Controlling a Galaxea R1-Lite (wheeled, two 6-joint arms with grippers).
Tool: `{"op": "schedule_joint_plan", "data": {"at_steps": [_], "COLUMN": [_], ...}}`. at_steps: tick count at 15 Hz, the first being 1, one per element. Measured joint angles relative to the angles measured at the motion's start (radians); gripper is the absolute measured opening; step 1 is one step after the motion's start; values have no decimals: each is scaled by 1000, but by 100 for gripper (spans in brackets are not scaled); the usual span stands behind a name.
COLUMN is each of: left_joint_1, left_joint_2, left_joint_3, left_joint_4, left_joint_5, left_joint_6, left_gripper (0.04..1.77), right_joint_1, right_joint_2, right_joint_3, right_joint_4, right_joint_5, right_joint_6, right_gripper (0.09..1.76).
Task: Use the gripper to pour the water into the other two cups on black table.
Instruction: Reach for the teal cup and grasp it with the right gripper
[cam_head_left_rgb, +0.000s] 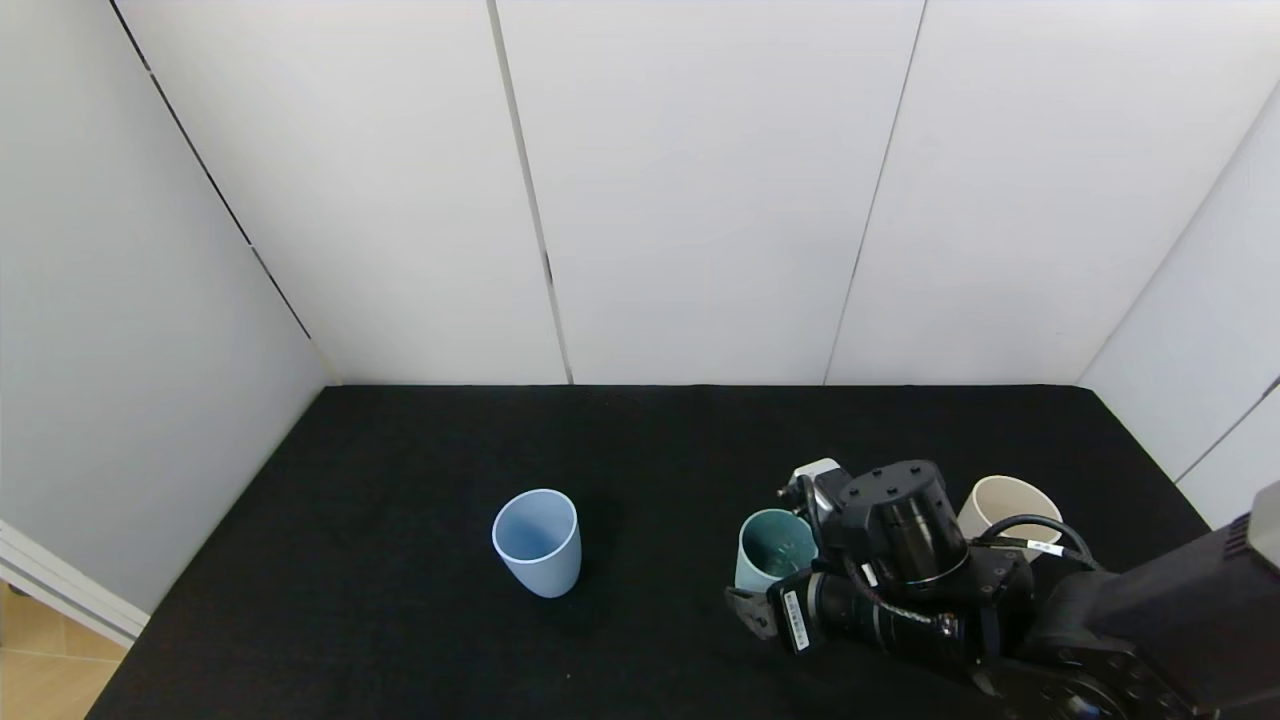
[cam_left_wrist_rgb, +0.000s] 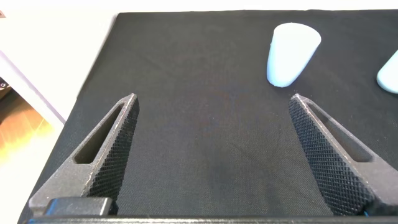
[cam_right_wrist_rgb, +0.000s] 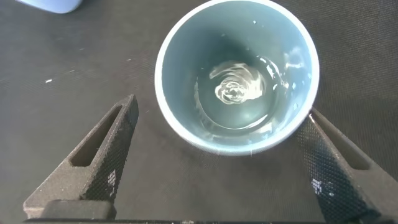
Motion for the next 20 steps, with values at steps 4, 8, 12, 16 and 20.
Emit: {"op": "schedule_joint_plan", "data": {"at_steps": [4,8,12,16,20], "left_joint_1": [0,0,0,0,0], "left_joint_2": [0,0,0,0,0], "left_joint_3": [0,0,0,0,0], "left_joint_4": [0,0,0,0,0], "left_joint_5": [0,0,0,0,0], "left_joint_6": [0,0,0,0,0], "left_gripper": [172,172,172,172,172], "right_joint_1": [-10,-21,-39,-43,-41], "right_joint_2": [59,95,102,102,99], "right_joint_3": [-34,-39,-38,-26,-22], "right_joint_4": [-7,-91,-132,-150,-151], "right_joint_5": [-48,-49,-49,-65,-89], "right_joint_6": [-20,-33,-34,-35,-36], "right_gripper": [171,171,171,171,125]}}
